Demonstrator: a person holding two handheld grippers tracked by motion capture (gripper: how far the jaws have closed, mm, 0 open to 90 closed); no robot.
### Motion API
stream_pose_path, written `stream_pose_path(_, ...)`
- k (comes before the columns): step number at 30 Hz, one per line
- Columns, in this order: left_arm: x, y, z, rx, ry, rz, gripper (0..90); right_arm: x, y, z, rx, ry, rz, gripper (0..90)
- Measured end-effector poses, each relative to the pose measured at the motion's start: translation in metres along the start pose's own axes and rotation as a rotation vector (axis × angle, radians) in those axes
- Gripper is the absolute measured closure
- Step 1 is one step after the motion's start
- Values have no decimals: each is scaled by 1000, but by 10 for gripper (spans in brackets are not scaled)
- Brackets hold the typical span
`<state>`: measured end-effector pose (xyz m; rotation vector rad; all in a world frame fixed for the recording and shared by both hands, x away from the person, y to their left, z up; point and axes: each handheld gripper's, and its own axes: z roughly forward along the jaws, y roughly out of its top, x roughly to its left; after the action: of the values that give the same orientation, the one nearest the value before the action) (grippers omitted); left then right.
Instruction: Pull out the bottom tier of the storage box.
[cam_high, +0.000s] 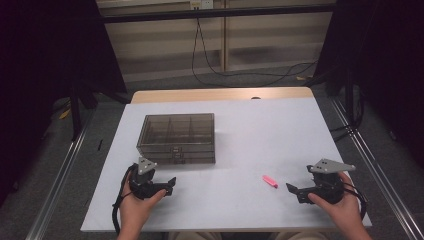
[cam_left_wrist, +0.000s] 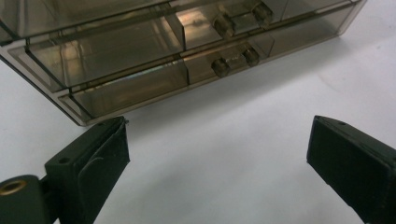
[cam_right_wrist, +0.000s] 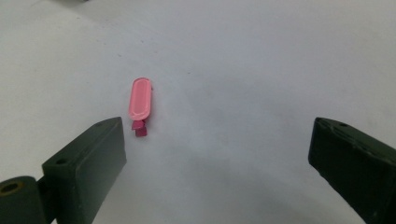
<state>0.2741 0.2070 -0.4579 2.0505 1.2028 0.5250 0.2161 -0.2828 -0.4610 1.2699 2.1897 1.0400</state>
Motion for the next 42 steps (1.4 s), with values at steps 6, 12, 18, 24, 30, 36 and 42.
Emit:
stream_pose_path(6, -7, 5, 6, -6, 15, -13, 66, 0, 0, 0, 1, 3, 3, 39)
stream_pose_path(12, -13, 8, 11, -8, 27, -37, 74, 0, 0, -1, -5, -3, 3, 39)
stream_pose_path(18, -17, 8, 16, -6, 36, -48, 100, 1, 0, 0, -5, 5, -2, 40)
stream_pose_path(24, -21, 10, 22, -16, 44, -72, 122, 1, 1, -1, -9, 0, -3, 40)
stream_pose_path(30, -22, 11, 25, -12, 50, -84, 126, 1, 1, -1, -9, 1, -10, 41)
stream_pose_path(36, -23, 12, 28, -10, 50, -85, 146, 2, 1, 0, 0, 5, -16, 40)
stream_pose_path(42, -25, 13, 30, -7, 59, -80, 152, 3, 1, 0, 3, 6, -16, 39)
